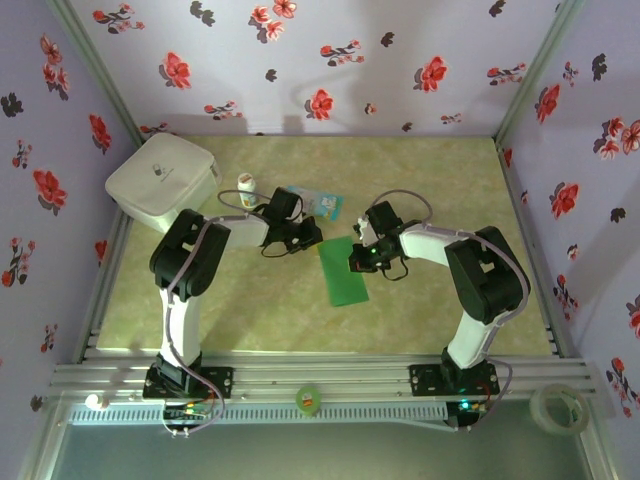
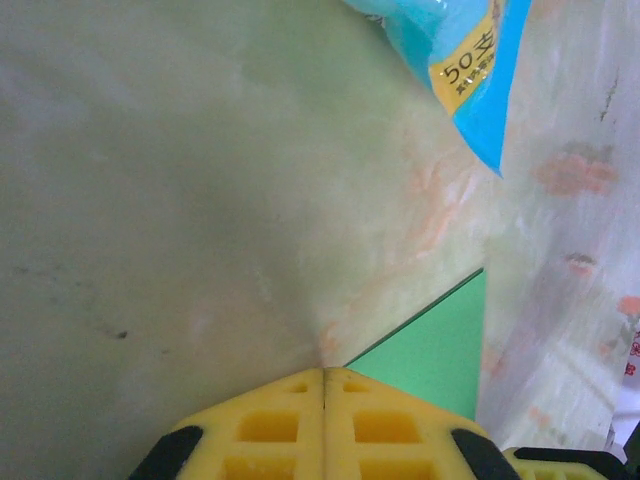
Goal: Fold a paper plane with a square sheet of paper (pick it up from the middle)
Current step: First fold the square sheet of paper in half at the center of the table.
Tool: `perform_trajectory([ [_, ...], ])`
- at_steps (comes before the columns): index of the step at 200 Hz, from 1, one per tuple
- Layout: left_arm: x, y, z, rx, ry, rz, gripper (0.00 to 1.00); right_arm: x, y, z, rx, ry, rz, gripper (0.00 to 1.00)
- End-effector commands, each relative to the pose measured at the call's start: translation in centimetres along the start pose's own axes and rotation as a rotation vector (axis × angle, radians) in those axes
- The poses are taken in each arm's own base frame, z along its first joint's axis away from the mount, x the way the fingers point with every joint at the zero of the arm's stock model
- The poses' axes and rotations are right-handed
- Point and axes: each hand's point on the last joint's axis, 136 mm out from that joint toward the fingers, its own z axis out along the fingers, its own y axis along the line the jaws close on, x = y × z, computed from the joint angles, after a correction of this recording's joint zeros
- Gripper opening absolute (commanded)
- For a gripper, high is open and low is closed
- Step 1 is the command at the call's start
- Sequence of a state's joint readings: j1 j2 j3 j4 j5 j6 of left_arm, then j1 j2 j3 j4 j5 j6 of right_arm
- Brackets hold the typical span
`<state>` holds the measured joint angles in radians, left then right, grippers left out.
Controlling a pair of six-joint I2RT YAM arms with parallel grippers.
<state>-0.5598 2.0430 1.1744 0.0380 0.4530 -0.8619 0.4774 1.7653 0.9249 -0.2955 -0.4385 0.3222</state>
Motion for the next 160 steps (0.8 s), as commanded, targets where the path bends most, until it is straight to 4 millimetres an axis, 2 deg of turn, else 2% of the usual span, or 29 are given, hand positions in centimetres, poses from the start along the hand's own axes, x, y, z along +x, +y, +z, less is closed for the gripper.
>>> perform_trajectory([
  [1,-1.6,4.1,-0.5,-0.13,-0.085,-0.063,0.06,5.5,-5.6,1.2,0.198,0.171,0.113,0.0],
  [38,-2.4,3.2,-1.3,-0.138,-0.104,-0.044,0.06,5.5,-5.6,1.1,0.196,0.171,0.115,0.0],
  [89,-2.7,2.4,-1.5,-0.141,-0.098,-0.035,0.07,5.5,-5.6,1.1,0.196,0.169,0.114,0.0],
  [121,-2.9,0.7,-2.5,-0.116,-0.11,0.006,0.08,5.4,-5.6,1.1,0.197,0.168,0.113,0.0],
  [160,-2.6,-1.5,-4.5,-0.098,-0.148,0.05,0.11,5.4,-5.7,1.2,0.201,0.169,0.113,0.0],
])
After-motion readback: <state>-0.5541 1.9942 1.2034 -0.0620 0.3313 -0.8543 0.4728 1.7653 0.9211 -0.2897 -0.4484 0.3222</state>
